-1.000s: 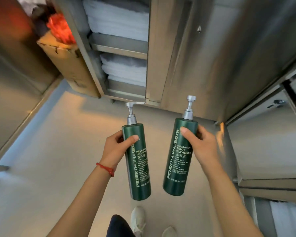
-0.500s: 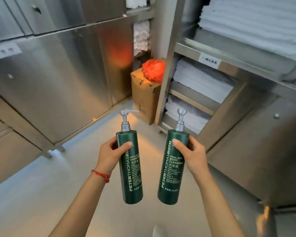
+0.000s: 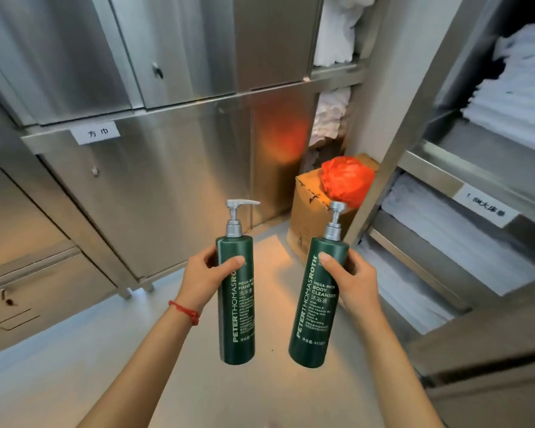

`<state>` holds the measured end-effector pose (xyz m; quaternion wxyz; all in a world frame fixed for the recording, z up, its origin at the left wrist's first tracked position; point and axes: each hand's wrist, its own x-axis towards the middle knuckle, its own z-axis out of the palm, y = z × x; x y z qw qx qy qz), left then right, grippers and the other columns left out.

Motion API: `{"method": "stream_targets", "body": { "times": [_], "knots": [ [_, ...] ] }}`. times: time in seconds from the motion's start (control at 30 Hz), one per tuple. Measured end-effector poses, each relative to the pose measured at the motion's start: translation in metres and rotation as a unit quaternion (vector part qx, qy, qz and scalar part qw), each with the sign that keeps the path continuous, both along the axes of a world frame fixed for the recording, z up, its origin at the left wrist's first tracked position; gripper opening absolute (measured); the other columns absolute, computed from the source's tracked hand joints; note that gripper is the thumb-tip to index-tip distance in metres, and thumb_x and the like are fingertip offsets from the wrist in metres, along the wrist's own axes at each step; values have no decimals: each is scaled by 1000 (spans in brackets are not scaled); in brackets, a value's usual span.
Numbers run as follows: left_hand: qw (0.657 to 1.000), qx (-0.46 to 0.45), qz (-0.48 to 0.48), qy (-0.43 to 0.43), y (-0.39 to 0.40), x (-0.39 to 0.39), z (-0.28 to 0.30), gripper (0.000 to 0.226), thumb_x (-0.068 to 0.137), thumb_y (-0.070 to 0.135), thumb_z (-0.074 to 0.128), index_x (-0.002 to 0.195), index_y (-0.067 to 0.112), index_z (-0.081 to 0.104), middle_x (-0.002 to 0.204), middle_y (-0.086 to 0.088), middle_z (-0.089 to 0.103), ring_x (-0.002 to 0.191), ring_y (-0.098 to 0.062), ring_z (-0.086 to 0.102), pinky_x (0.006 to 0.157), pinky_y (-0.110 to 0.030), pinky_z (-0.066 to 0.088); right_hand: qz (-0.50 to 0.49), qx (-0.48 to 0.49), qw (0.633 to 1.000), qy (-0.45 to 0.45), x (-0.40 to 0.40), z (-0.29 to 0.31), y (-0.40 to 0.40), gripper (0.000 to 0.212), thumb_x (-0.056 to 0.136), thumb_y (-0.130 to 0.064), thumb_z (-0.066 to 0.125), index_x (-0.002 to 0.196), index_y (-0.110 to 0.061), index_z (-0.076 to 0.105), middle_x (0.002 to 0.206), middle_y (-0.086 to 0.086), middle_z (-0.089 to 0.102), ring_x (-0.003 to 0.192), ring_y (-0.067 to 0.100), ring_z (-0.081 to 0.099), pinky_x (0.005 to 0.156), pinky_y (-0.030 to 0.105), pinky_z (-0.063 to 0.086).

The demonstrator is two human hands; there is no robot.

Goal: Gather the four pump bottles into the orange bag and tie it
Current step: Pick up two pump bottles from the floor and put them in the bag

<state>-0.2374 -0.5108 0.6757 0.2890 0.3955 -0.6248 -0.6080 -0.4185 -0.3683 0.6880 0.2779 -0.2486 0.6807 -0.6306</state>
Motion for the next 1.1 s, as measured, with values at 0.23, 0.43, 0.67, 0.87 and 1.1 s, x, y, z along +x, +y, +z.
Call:
{"method": "stream_targets", "body": {
  "times": [0.23, 0.43, 0.67, 0.87, 1.1],
  "knots": [
    [1000, -5, 2, -2, -91, -70, 2, 26, 63, 31, 70, 86, 24, 61, 85, 1, 66, 77, -11, 63, 61, -17, 47, -5, 0, 1000, 5, -73, 0, -94, 13, 78, -15, 68, 88, -19, 64, 82, 0, 68, 65, -3, 62, 57, 11, 48],
    [998, -33, -50, -1, -195, -148, -3, 22, 65, 18, 75, 82, 19, 62, 79, 1, 65, 61, 3, 62, 53, -7, 45, -66, -17, 998, 16, -131, -10, -180, 16, 76, -10, 69, 91, -15, 65, 81, -2, 68, 64, -4, 60, 60, 9, 47],
    [985, -57, -162, -4, -296, -254, 3, 24, 68, 16, 76, 87, 20, 62, 81, 4, 65, 67, 0, 62, 56, -6, 45, -154, 9, 987, 38, -196, -12, -252, 21, 76, -18, 71, 96, -19, 65, 87, -5, 69, 69, -6, 61, 63, 7, 46],
    [970, -83, -227, -5, -343, -356, -2, 44, 49, 40, 74, 87, 23, 64, 84, 6, 67, 69, 8, 60, 63, -5, 44, -236, 28, 971, 32, -266, -20, -283, 26, 73, -21, 74, 97, -20, 64, 94, -2, 70, 86, 14, 64, 76, 25, 48],
    [960, -73, -270, -8, -373, -476, -26, 44, 60, 12, 80, 100, 9, 62, 86, 5, 65, 68, 10, 60, 61, -5, 44, -278, 44, 959, 41, -366, -36, -315, 39, 71, -19, 75, 106, -17, 59, 102, 1, 66, 95, 15, 61, 80, 23, 46]
  ]
}}
